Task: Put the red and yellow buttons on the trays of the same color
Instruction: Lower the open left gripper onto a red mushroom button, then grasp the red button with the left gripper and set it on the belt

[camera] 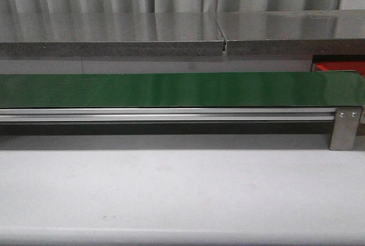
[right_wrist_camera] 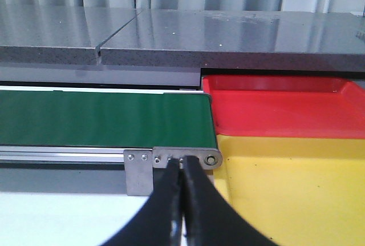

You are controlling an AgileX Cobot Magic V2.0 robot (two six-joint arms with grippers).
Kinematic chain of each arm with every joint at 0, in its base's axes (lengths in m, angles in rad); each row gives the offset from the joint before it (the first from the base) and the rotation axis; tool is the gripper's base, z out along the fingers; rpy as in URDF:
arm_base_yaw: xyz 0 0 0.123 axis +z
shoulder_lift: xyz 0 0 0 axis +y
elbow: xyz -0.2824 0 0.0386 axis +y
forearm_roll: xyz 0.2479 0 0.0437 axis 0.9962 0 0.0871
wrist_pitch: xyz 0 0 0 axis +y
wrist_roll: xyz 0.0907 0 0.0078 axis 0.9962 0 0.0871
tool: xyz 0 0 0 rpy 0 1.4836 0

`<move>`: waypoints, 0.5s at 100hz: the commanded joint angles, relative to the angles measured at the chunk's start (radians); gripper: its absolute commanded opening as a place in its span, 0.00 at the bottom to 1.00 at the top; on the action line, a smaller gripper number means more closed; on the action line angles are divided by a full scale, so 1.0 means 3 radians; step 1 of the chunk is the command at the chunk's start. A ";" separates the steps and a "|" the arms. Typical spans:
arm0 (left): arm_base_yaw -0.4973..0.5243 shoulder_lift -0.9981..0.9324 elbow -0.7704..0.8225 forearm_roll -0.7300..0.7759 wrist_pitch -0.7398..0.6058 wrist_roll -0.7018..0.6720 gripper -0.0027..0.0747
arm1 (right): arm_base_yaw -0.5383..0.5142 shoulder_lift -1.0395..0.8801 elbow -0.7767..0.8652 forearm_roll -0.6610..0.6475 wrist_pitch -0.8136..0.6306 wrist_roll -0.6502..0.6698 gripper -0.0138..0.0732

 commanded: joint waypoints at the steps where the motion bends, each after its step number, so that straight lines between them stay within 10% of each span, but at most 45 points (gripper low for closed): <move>1: 0.0002 -0.0041 -0.0168 -0.0037 -0.0045 -0.0036 0.70 | 0.0002 -0.0060 -0.0072 0.0004 -0.0268 -0.0022 0.02; 29: 0.0002 0.0079 -0.0217 -0.0038 -0.0329 -0.0036 0.68 | 0.0002 -0.0060 -0.0072 0.0004 -0.0268 -0.0022 0.02; 50: 0.0002 0.0079 -0.0217 -0.0037 -0.0382 -0.0036 0.37 | 0.0002 -0.0060 -0.0072 0.0004 -0.0268 -0.0022 0.02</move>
